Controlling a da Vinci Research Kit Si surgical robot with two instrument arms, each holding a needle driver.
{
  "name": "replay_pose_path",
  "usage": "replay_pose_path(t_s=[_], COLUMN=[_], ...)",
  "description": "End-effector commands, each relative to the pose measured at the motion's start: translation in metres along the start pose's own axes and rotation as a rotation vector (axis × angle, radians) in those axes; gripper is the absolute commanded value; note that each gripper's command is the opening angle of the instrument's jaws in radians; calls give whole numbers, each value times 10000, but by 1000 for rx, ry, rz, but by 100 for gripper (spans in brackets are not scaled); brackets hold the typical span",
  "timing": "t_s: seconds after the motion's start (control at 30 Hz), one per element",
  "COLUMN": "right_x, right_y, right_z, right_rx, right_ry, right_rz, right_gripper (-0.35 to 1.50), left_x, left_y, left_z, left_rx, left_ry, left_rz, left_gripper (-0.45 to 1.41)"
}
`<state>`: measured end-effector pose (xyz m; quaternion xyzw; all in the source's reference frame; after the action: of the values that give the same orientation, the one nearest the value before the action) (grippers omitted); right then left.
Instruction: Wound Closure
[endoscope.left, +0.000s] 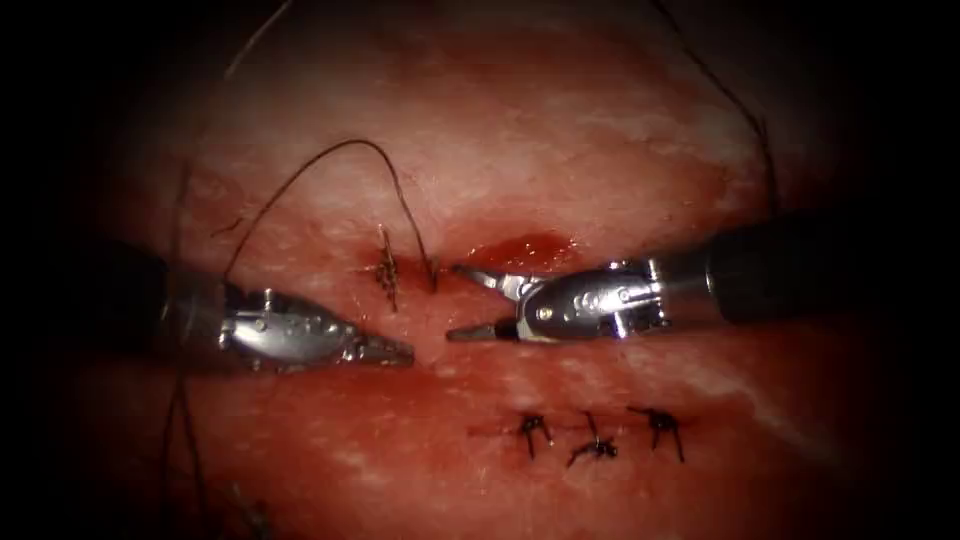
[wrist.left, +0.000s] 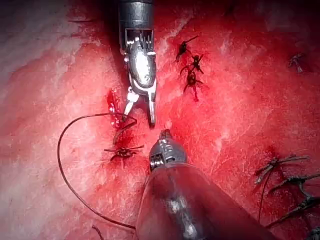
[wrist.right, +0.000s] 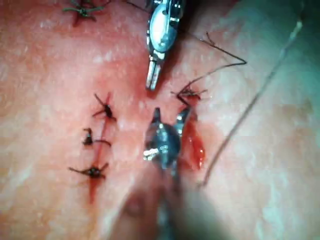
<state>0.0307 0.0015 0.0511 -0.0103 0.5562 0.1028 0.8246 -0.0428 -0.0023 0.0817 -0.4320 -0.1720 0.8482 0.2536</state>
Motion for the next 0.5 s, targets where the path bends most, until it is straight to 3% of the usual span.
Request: replay_pose_path(t_s=[0.03,0.23,0.3,0.5], right_x=[0,4,-1,-5], right_y=[-7,3,8,19], right_z=[6,7,11,25], right_rx=[-20,-85,-85,-82], right_ry=[6,12,15,27], right_rz=[16,-27,-49,-59], right_gripper=[130,118,108,101], left_x=[-6,-3,-4,-13], left_y=[4,-1,-4,-16], left_z=[9,13,15,26], left_rx=[0,1,6,4], left_ry=[-2,-2,-2,-3], left_rz=[-3,-4,-4,5], left_gripper=[-45,-45,-45,-45])
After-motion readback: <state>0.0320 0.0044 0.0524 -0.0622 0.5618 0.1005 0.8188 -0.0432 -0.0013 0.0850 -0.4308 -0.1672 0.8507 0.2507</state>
